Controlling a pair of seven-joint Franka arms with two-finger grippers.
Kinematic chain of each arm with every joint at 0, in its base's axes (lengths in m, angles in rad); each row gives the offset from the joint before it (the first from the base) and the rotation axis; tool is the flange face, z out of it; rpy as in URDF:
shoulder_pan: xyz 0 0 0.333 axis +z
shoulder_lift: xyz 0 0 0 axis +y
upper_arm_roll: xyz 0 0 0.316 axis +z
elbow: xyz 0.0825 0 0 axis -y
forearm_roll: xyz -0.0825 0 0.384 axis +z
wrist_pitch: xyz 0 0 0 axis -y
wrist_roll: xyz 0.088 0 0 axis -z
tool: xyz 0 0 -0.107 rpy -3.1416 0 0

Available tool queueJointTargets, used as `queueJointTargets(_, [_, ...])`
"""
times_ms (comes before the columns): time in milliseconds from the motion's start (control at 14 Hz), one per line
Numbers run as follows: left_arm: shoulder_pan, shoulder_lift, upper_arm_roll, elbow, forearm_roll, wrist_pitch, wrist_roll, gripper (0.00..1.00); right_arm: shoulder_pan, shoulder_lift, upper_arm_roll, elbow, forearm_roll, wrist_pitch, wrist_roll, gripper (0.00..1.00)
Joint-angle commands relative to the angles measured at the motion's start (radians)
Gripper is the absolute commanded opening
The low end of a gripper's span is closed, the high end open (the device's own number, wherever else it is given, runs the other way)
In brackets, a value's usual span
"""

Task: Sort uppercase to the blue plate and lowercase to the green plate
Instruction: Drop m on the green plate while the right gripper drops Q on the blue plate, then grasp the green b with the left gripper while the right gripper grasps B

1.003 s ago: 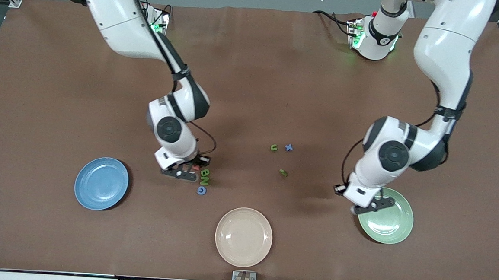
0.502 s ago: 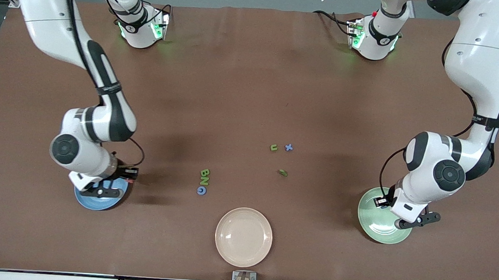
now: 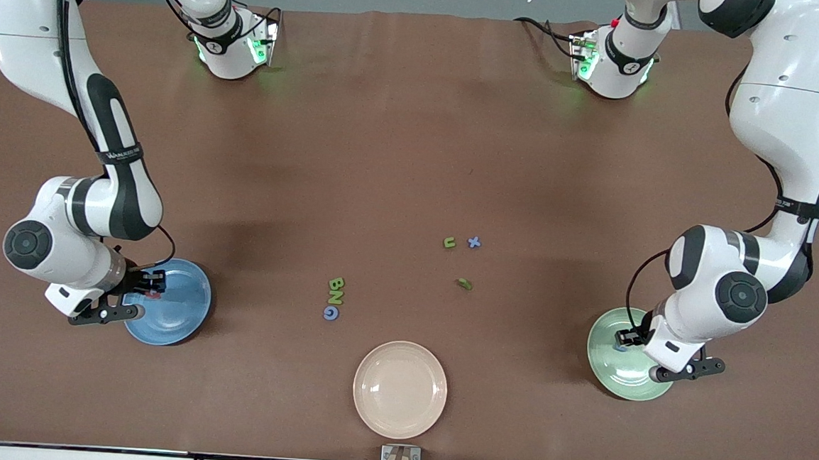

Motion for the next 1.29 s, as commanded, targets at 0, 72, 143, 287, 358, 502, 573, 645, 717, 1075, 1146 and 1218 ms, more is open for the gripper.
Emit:
queueJointTargets(0, [-0.043, -0.027, -0.015, 0.003, 0.012, -0.019, -0.009, 1.0, 0.002, -0.007, 0.02, -0.013, -0.024, 0.022, 0.002, 0.94])
queueJointTargets(72, [-0.082, -0.027, -0.015, 0.007, 0.003, -0.019, -0.041, 1.0, 0.011, -0.01, 0.028, -0.012, -0.018, 0.019, 0.005, 0.94])
queueJointTargets(143, [-0.118, -0.027, -0.015, 0.009, 0.012, -0.019, -0.084, 1.0, 0.037, -0.01, 0.028, 0.0, -0.014, 0.014, 0.014, 0.94])
queueJointTargets(287, [-0.197, -0.015, -0.015, 0.015, 0.005, -0.011, -0.189, 0.97, 0.089, -0.011, 0.034, 0.011, 0.0, 0.011, 0.12, 0.95])
queueJointTargets(358, [-0.24, -0.003, -0.013, 0.045, 0.0, -0.011, -0.255, 0.95, 0.134, -0.011, 0.042, 0.011, 0.005, 0.011, 0.195, 0.96])
queueJointTargets(502, [-0.312, 0.023, -0.012, 0.073, -0.001, -0.011, -0.406, 0.88, 0.212, -0.008, 0.056, 0.011, 0.011, 0.016, 0.33, 0.97])
queueJointTargets(573, [-0.331, 0.029, -0.012, 0.073, -0.001, -0.011, -0.45, 0.83, 0.244, -0.008, 0.065, 0.014, 0.023, 0.02, 0.364, 0.98])
queueJointTargets(645, [-0.352, 0.036, -0.012, 0.073, -0.001, -0.011, -0.505, 0.81, 0.278, -0.001, 0.066, 0.028, 0.047, 0.022, 0.392, 0.98])
queueJointTargets(717, [-0.375, 0.046, -0.012, 0.072, -0.003, -0.011, -0.596, 0.78, 0.316, 0.018, 0.066, 0.042, 0.084, 0.025, 0.41, 0.98])
queueJointTargets(1075, [-0.455, 0.105, -0.012, 0.072, 0.002, 0.049, -0.947, 0.71, 0.475, 0.108, 0.063, 0.056, 0.108, 0.19, 0.51, 0.98])
queueJointTargets(1146, [-0.478, 0.112, -0.009, 0.072, 0.009, 0.053, -0.986, 0.69, 0.487, 0.125, 0.062, 0.056, 0.106, 0.221, 0.51, 0.98])
queueJointTargets(1218, [-0.495, 0.114, -0.003, 0.069, 0.009, 0.054, -1.006, 0.69, 0.492, 0.134, 0.062, 0.056, 0.103, 0.238, 0.508, 0.98])
